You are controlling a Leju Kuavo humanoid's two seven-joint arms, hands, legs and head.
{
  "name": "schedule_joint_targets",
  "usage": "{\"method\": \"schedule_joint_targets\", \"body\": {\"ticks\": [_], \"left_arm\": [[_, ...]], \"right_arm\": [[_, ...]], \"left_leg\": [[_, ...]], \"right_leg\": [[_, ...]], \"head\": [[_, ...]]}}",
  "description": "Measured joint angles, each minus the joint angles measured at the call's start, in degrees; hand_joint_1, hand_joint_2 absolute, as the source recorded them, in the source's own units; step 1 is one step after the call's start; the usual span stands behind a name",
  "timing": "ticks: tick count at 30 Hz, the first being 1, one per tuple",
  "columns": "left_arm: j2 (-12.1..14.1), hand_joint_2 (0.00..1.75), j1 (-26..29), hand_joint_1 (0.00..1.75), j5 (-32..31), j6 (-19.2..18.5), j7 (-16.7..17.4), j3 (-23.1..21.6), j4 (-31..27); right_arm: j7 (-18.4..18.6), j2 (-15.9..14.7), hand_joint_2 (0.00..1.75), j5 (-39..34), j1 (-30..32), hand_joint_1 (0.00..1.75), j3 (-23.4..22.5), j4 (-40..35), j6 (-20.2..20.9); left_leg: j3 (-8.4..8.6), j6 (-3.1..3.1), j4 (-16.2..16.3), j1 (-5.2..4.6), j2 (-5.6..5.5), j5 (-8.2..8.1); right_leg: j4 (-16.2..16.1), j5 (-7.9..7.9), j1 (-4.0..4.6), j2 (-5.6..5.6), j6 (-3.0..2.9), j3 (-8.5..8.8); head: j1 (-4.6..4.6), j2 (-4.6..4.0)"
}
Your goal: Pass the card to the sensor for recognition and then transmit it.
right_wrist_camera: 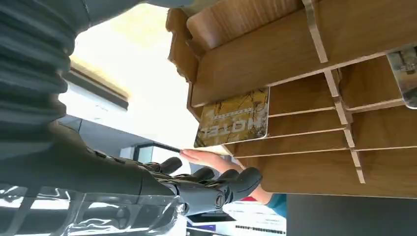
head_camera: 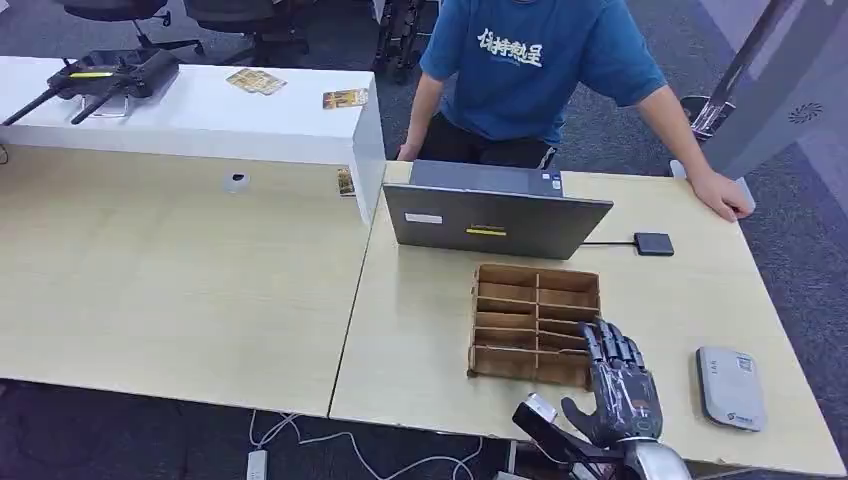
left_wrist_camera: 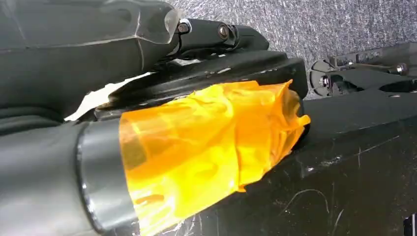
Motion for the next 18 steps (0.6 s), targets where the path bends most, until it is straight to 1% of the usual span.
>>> {"method": "schedule_joint_targets", "body": {"ticks": [5,11,18], "left_arm": [[0.00,0.00,0.00,0.00,0.00,0.00,0.00,0.00,0.00],[0.00,0.00,-0.01,0.00,-0.15,-0.09,0.00,0.00,0.00],[0.00,0.00,-0.01,0.00,-0.09,-0.09,0.02,0.00,0.00]], "right_arm": [[-0.18,0.09,1.75,0.00,0.00,0.00,0.04,0.17,-0.24],[-2.12,1.07,1.75,0.46,-0.90,0.00,0.15,0.24,-3.38],[-2.23,1.77,1.75,0.52,-2.08,0.00,0.31,0.94,-3.83]], "left_leg": [[0.00,0.00,0.00,0.00,0.00,0.00],[0.01,0.00,0.00,0.00,0.02,0.00],[0.01,0.00,0.00,0.00,0.00,0.01]], "right_leg": [[0.00,0.00,0.00,0.00,0.00,0.00],[0.01,0.00,0.00,0.01,0.00,0.00],[0.01,0.00,0.00,0.00,0.00,0.00]], "head": [[0.00,0.00],[0.00,0.00],[0.00,0.00]]}}
